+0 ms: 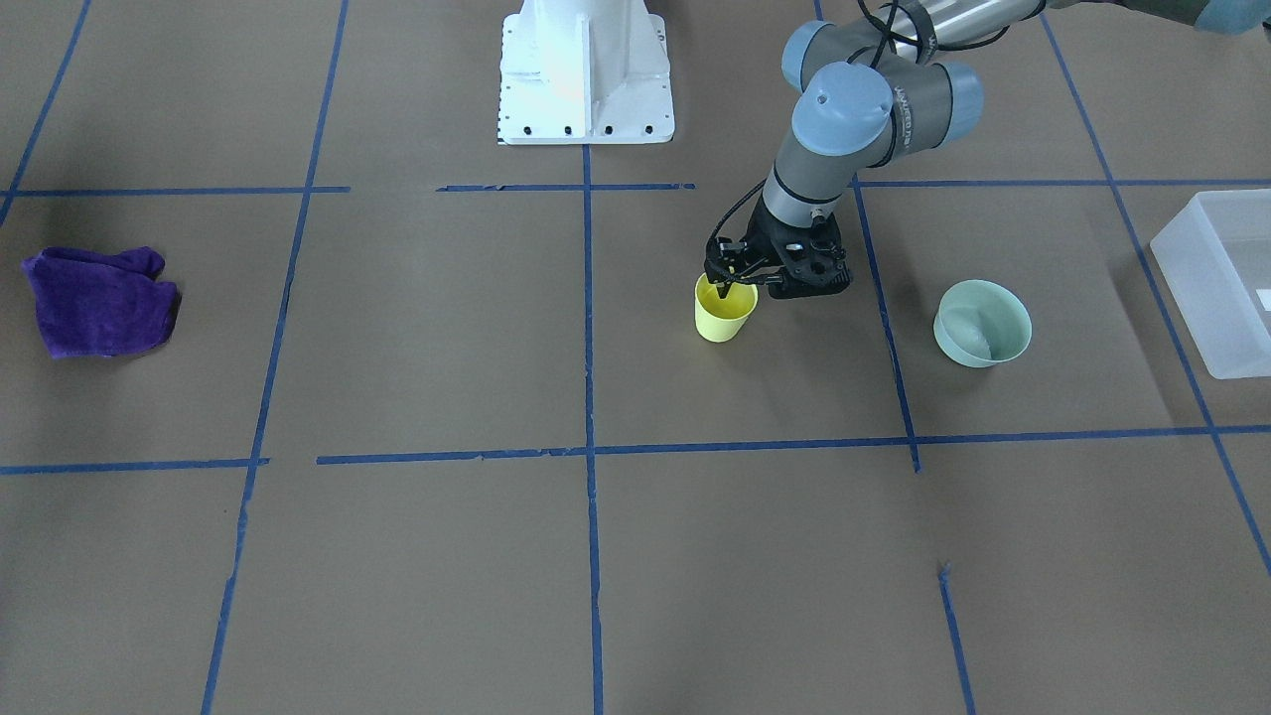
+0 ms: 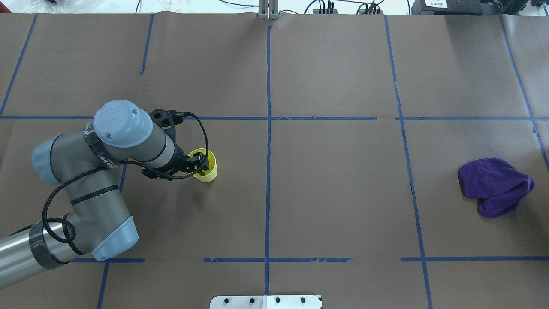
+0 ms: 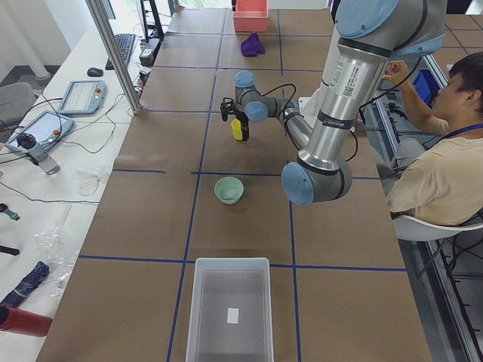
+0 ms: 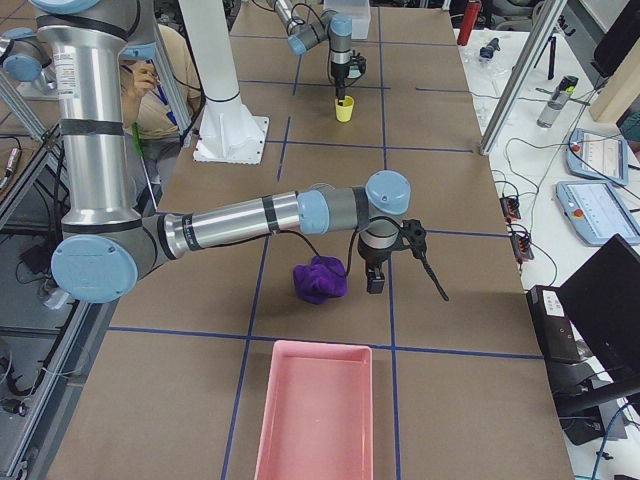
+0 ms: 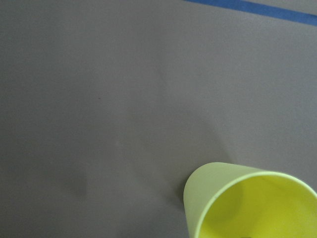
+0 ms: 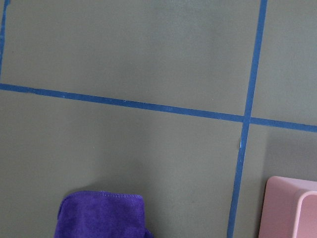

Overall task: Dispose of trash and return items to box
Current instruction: 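Reach the left gripper to the yellow cup and grasp it, then lift the yellow cup with the left gripper into the clear bin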

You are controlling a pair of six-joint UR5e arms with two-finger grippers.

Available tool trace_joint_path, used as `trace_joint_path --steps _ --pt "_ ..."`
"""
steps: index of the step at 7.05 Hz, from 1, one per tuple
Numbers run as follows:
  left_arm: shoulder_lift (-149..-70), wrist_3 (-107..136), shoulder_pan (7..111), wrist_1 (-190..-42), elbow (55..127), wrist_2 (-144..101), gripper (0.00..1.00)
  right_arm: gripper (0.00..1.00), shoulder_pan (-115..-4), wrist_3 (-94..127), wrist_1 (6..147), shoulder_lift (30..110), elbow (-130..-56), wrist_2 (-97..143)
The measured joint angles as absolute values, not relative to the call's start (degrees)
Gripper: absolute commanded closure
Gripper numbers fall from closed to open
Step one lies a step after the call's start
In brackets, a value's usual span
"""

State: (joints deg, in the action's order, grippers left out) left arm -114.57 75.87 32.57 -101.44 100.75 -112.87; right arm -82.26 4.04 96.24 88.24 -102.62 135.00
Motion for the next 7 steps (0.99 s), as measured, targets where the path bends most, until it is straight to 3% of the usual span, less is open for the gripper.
trace_joint_path --steps 5,7 --pt "-115.06 76.18 32.78 -104.04 102.2 -113.31 1.0 0.0 -82.25 4.04 96.24 88.24 -102.94 135.0" --pt "-114.34 76.24 38.31 -102.74 110.0 -113.25 1.0 0.0 -82.25 4.06 96.24 88.24 -102.9 135.08"
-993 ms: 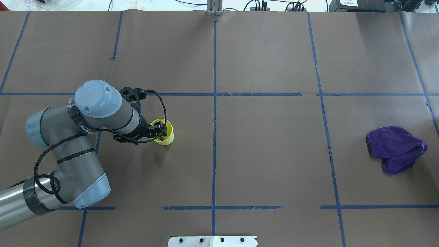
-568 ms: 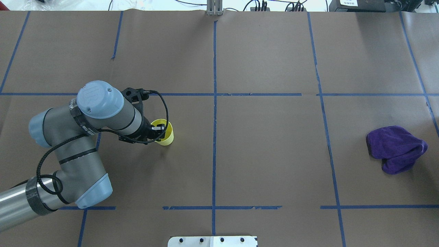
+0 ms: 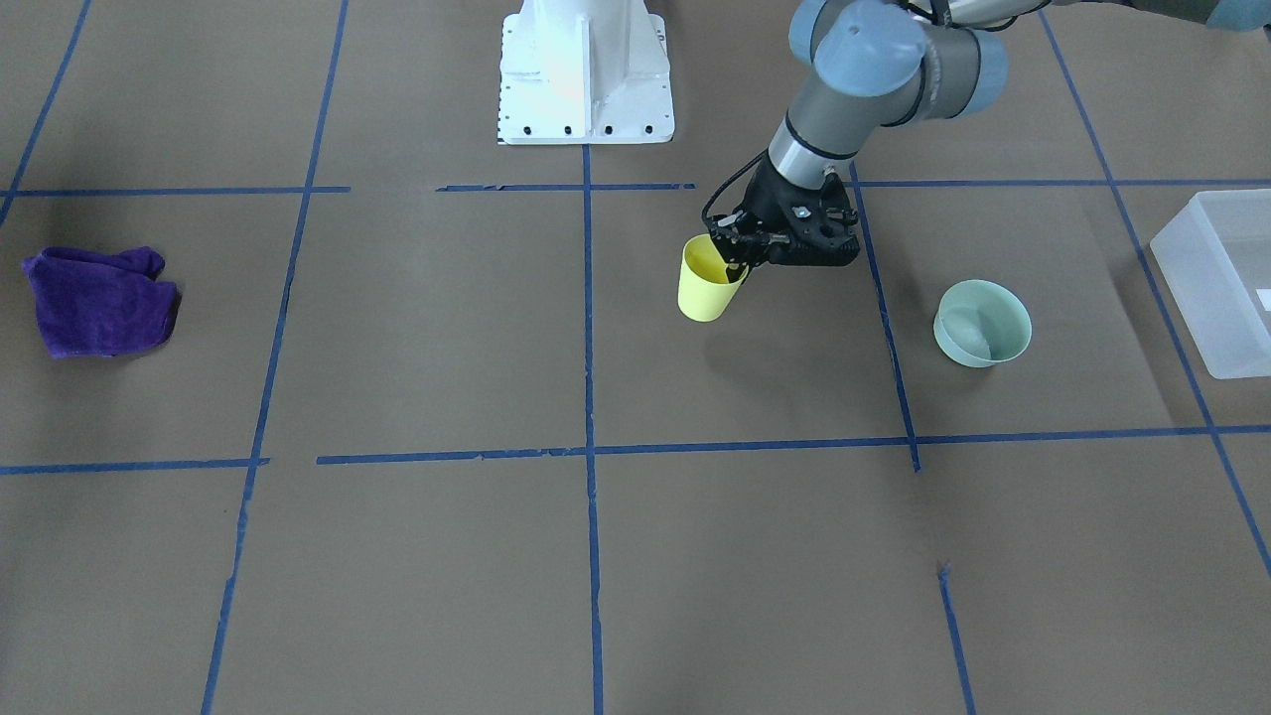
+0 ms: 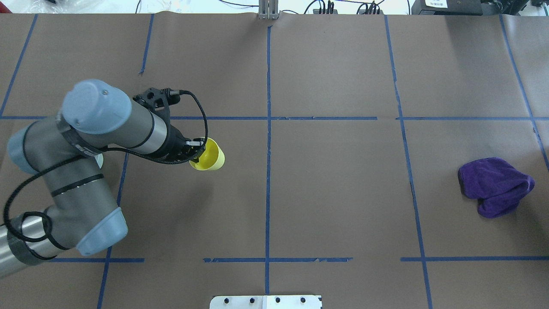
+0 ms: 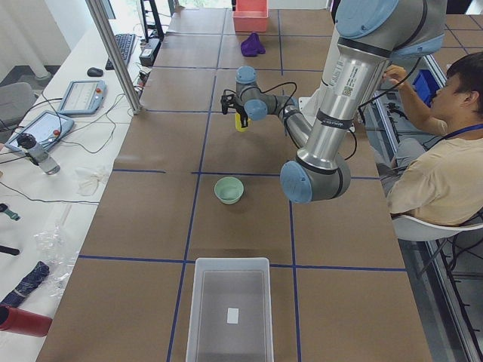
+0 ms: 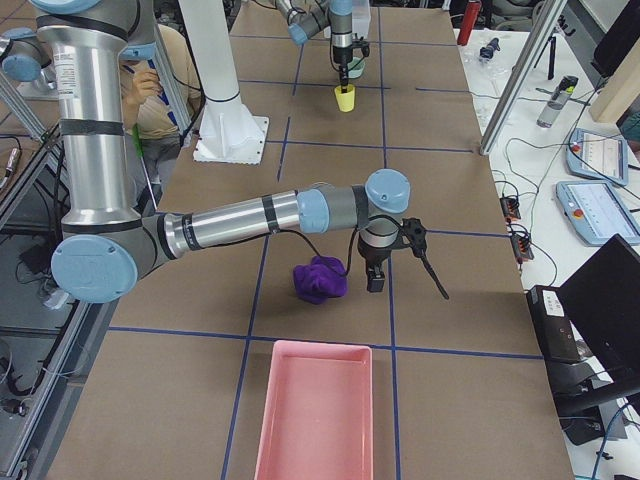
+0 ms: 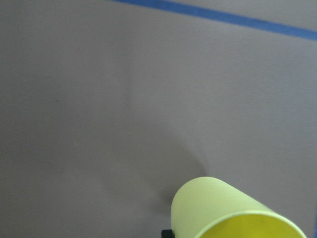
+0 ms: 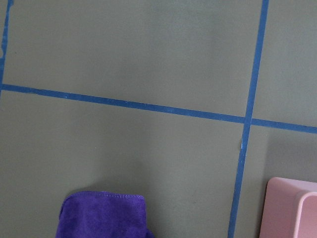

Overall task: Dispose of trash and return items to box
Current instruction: 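Lift the yellow cup with the left gripper into the clear bin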

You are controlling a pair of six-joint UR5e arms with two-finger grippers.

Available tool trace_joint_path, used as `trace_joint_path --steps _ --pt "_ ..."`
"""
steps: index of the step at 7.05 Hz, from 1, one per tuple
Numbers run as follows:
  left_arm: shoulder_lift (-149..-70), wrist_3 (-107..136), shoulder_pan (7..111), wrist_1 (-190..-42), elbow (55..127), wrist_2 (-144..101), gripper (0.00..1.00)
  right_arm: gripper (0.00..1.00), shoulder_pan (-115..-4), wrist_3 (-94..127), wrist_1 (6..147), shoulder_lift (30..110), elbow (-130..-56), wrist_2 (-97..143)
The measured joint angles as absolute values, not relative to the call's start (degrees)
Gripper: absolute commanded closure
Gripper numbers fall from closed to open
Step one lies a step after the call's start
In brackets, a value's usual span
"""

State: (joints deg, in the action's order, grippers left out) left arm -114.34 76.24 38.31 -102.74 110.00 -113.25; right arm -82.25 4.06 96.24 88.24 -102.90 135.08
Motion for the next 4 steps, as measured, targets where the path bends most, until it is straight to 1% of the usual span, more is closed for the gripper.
trace_joint_path --steps 1,2,3,4 --pt "-112.99 74.57 43.19 -100.79 114.42 -113.31 1.0 0.0 -82.24 4.1 96.24 88.24 -102.79 135.23" --pt "-109.26 70.12 47.52 -99.59 119.13 -113.65 1.0 0.0 -82.21 4.12 96.24 88.25 -102.65 135.28" --pt "-103.24 62.15 52.36 -99.13 122.99 -115.13 1.0 0.0 -82.2 4.13 96.24 88.24 -102.61 135.28" --pt "-96.7 50.95 58.68 -99.15 124.99 -117.82 1.0 0.0 -82.18 4.15 96.24 88.25 -102.59 135.28"
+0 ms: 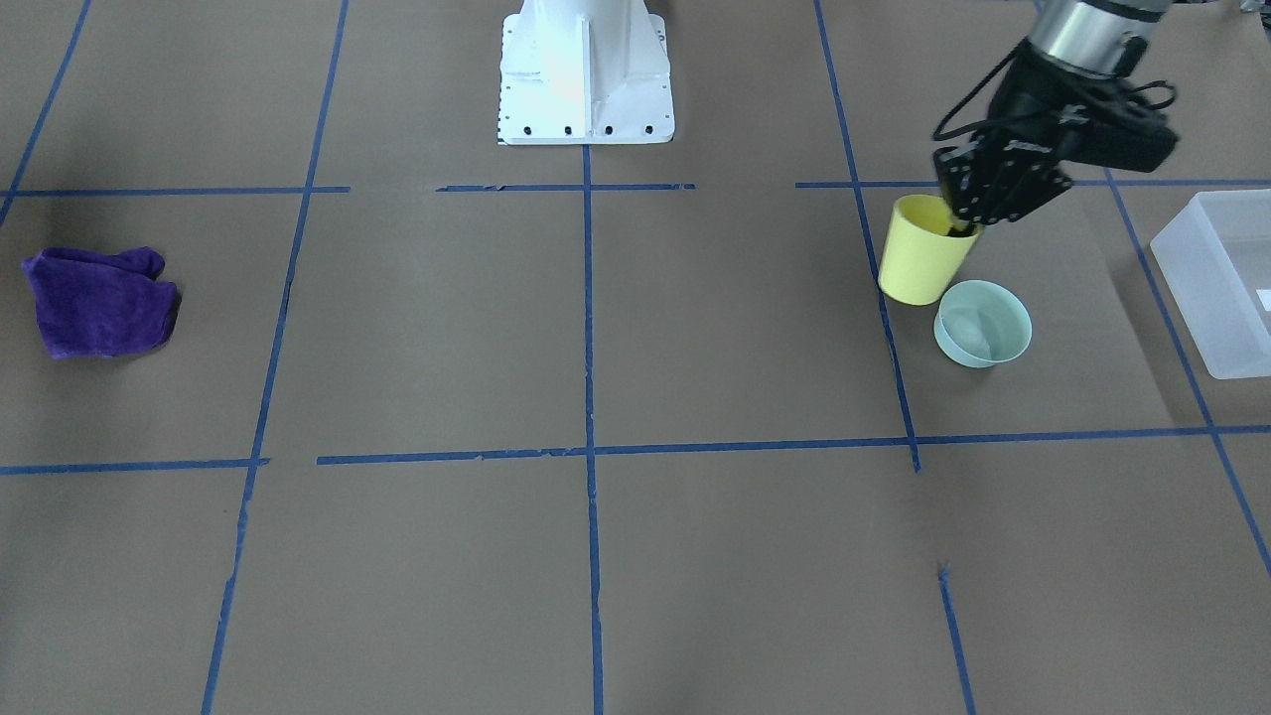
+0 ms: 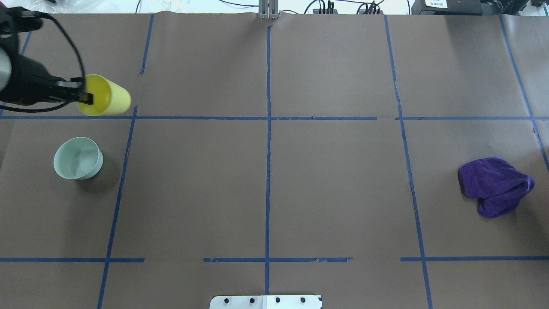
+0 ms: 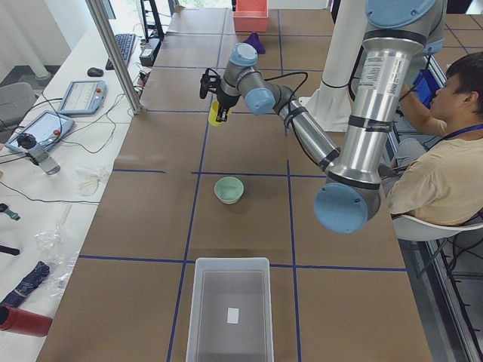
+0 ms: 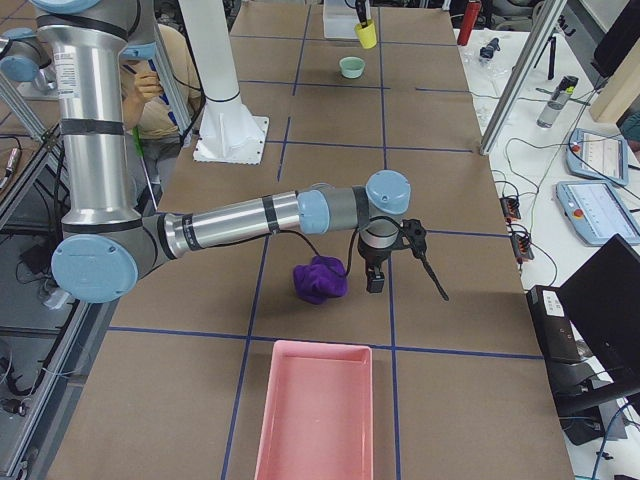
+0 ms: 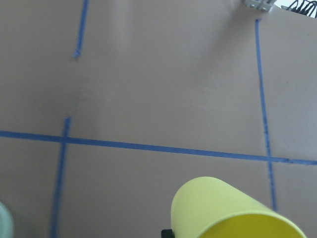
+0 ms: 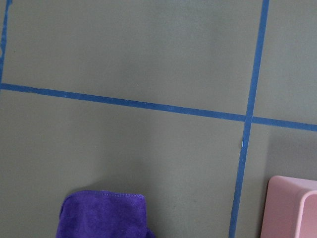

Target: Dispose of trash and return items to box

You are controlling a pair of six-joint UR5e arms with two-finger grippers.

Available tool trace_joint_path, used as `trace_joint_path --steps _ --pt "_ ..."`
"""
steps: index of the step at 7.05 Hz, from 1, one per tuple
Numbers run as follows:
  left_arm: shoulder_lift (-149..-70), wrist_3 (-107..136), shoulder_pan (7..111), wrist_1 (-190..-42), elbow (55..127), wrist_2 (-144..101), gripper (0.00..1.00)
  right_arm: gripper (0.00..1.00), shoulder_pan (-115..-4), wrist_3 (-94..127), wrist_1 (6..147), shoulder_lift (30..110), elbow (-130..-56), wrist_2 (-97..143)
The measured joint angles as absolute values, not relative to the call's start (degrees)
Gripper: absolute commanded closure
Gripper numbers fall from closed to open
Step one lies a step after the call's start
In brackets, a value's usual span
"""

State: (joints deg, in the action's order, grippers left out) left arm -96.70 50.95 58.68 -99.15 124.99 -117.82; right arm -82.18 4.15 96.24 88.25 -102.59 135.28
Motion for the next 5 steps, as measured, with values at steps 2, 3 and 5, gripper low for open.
trace_joint_path --steps 2,3,5 --pt "-85.62 23.45 71.6 -100.9 122.19 -122.96 1.0 0.0 -82.21 4.21 96.24 88.24 -102.61 135.34" --pt "-82.94 7.93 79.52 -102.44 115.83 -126.37 1.0 0.0 -82.2 4.22 96.24 88.25 -102.67 135.35" --pt "-82.25 -15.18 90.9 -105.87 100.04 -129.95 1.0 0.0 -82.21 4.22 96.24 88.3 -102.68 135.35"
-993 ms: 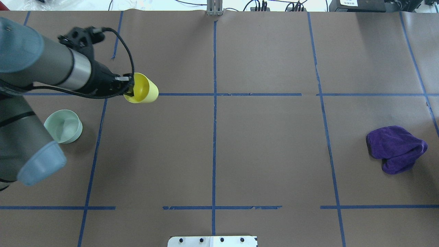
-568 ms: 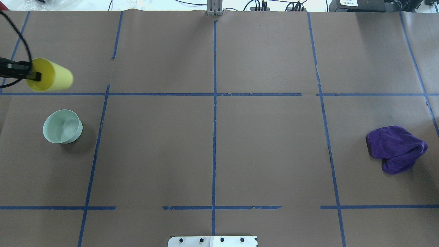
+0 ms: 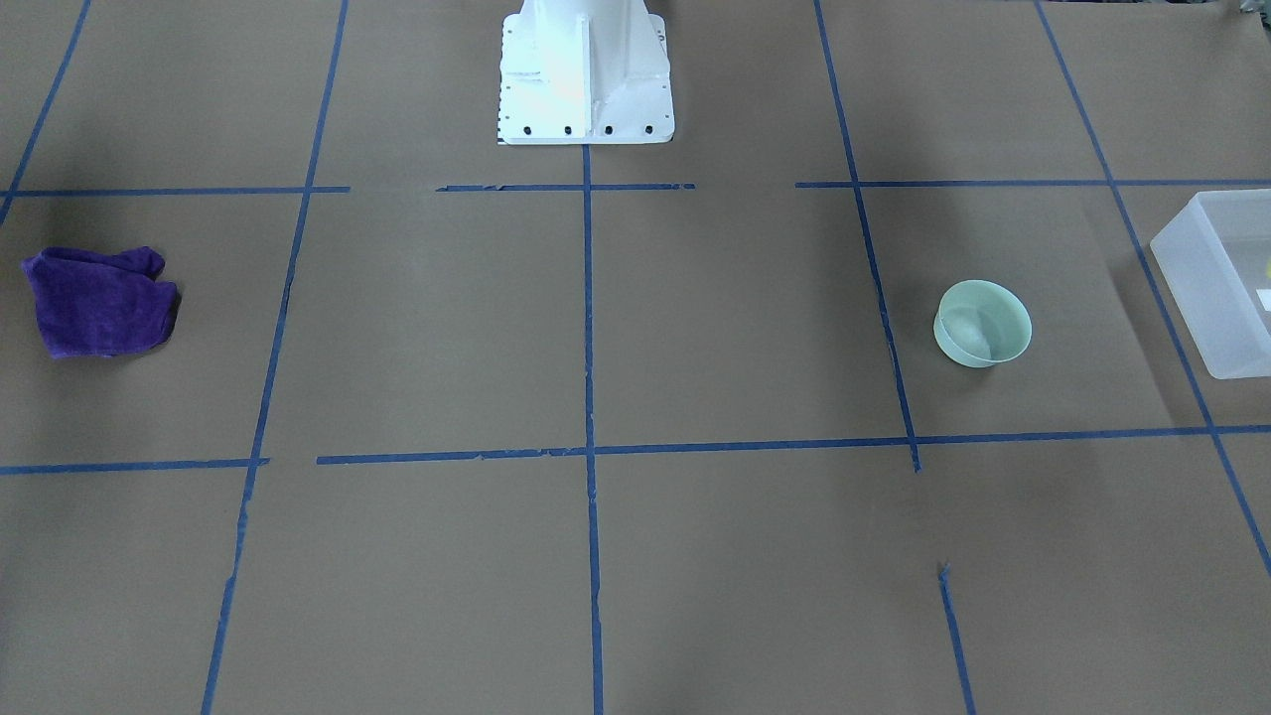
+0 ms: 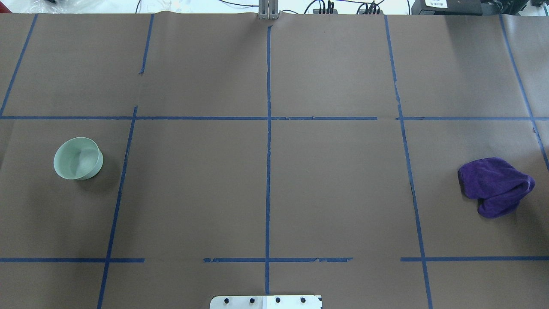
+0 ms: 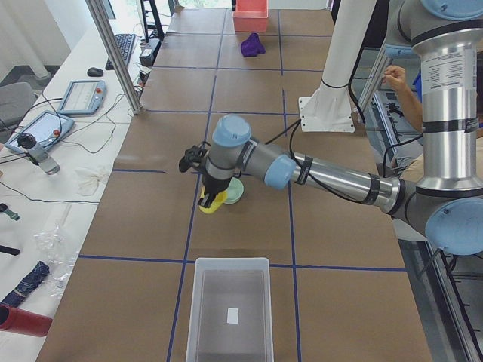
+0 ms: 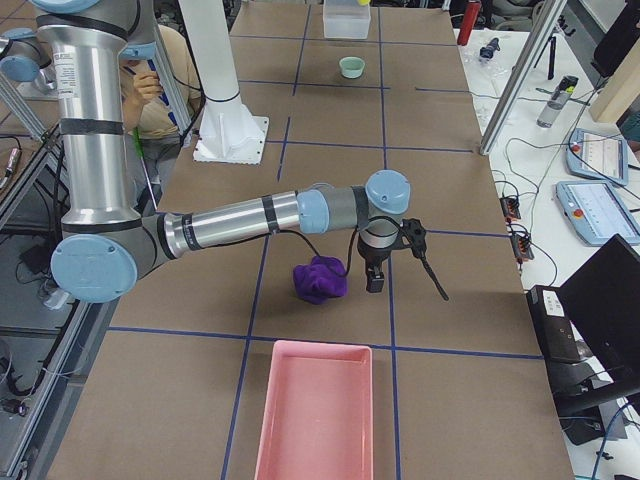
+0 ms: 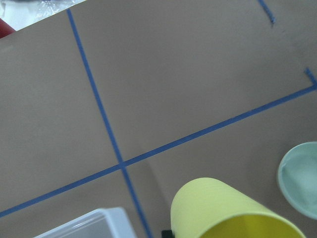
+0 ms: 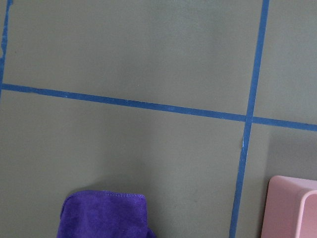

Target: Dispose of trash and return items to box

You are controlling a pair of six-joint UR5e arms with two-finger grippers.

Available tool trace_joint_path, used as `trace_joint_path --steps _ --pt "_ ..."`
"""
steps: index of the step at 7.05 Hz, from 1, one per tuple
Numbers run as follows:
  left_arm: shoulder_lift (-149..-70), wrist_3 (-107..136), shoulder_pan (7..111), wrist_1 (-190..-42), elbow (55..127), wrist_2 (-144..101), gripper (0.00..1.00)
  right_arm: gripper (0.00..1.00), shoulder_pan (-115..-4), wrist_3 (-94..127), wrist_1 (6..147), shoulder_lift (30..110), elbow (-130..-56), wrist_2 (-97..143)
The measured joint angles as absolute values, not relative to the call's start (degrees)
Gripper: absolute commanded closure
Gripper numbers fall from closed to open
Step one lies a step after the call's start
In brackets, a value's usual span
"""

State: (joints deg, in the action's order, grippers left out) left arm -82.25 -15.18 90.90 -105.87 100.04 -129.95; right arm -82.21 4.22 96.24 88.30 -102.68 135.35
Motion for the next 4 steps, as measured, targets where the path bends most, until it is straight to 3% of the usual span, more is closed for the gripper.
trace_joint_path --steps 2,4 --pt "-82.6 -21.37 93.58 -111.74 85.37 -133.37 1.0 0.0 -82.19 4.18 96.24 88.38 -102.41 135.35" --pt "-83.37 -19.45 92.92 -114.88 76.85 -138.41 1.0 0.0 -82.18 4.12 96.24 88.48 -101.9 135.51"
